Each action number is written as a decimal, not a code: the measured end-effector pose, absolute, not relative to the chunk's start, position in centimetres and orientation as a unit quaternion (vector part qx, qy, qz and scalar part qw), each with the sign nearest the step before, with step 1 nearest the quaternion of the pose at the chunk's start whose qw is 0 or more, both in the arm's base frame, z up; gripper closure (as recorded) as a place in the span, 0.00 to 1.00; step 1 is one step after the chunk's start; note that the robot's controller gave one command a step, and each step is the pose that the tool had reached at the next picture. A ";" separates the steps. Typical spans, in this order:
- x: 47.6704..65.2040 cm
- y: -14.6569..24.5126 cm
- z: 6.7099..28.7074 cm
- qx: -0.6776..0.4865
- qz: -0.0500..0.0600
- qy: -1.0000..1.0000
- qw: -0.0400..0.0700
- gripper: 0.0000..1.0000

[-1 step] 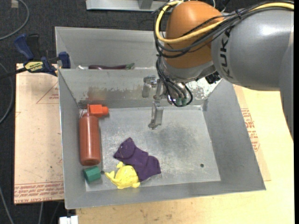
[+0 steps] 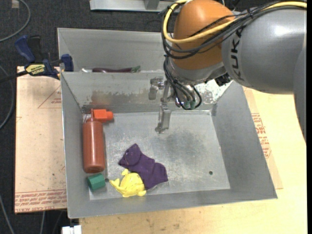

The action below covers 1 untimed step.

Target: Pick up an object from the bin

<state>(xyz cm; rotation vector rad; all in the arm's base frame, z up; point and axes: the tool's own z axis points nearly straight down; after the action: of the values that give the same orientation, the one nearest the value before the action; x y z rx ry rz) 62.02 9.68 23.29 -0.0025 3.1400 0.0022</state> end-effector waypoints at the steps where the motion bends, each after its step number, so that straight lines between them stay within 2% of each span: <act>1: 60.4 10.3 20.3 -0.024 0.001 1.000 0.004 0.00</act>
Offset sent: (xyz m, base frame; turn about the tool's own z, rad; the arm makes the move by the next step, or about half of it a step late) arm -0.0570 -0.0061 -0.1176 -0.3030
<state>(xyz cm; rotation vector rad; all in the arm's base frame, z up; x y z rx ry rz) 60.38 10.34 20.28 -0.0761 3.1326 0.0021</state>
